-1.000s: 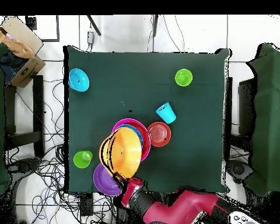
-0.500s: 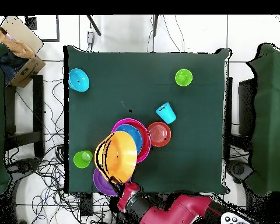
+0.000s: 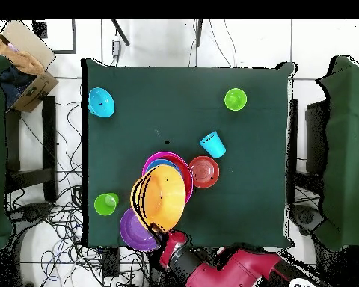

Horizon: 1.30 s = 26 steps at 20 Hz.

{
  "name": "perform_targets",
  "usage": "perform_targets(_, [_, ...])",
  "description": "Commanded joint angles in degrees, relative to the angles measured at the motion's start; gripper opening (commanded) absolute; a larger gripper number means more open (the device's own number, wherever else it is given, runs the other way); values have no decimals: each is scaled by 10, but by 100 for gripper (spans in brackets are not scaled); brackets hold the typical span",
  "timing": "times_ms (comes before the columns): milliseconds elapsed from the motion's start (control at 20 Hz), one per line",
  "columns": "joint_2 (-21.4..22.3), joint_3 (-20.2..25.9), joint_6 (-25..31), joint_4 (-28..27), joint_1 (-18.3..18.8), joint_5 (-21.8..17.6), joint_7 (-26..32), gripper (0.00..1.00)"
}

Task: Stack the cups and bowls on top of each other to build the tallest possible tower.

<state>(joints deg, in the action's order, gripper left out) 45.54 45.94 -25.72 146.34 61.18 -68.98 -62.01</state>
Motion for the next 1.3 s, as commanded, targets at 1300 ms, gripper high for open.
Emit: perform_targets(1300, [-27, -147, 21, -209, -87, -117, 95, 0])
